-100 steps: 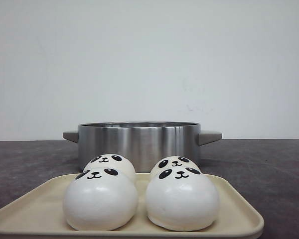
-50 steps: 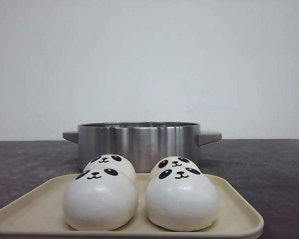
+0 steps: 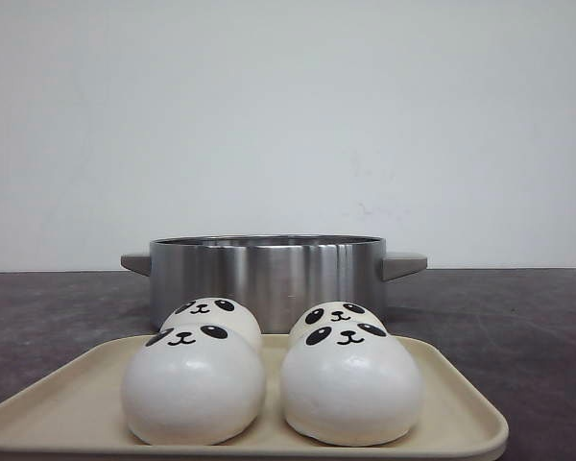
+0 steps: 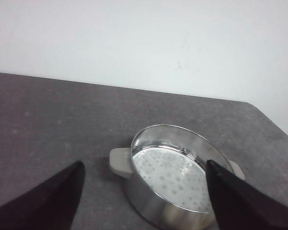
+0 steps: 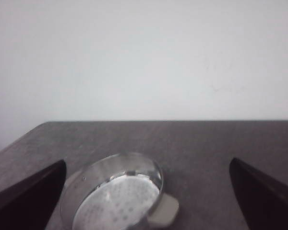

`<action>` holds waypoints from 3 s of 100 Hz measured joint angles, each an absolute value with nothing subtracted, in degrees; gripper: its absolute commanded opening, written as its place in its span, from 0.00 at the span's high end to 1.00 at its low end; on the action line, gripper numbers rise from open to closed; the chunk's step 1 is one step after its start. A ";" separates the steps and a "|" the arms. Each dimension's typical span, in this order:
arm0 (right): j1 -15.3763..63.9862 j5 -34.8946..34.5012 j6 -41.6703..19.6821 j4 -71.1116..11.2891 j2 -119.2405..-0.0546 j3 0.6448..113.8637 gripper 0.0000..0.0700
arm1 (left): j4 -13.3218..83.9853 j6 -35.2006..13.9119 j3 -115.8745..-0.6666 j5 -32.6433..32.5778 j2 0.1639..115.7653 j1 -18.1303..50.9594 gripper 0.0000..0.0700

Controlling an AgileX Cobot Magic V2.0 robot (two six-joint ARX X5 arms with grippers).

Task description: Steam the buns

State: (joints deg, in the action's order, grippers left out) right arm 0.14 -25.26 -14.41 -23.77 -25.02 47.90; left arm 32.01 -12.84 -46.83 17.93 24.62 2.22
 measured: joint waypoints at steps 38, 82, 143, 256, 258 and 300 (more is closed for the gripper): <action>11.88 -14.59 -12.88 -37.98 -46.92 61.56 0.02 | 32.73 -13.37 -46.83 17.96 25.21 2.31 0.31; 35.05 -10.48 -18.52 -49.74 -77.69 64.47 0.17 | 38.68 -14.57 -46.83 17.96 25.21 2.94 0.31; 39.59 -8.78 -20.91 -36.91 -98.50 64.58 0.17 | 40.49 -14.55 -46.83 17.93 25.21 5.17 0.31; 43.27 2.87 -14.33 -36.75 -84.44 91.31 0.99 | 40.10 -14.52 -46.83 16.47 25.21 5.17 0.32; 42.78 2.90 -13.89 -36.03 -85.03 91.53 0.99 | 40.07 -14.52 -46.83 16.47 25.19 5.17 0.32; 34.65 3.03 -11.77 -30.70 -107.04 91.61 0.99 | 42.06 -14.52 -46.83 16.45 25.21 5.17 0.32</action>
State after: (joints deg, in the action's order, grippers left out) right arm 34.65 3.03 -11.77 -30.70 -107.04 91.61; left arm 42.06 -14.52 -46.83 16.45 25.21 5.17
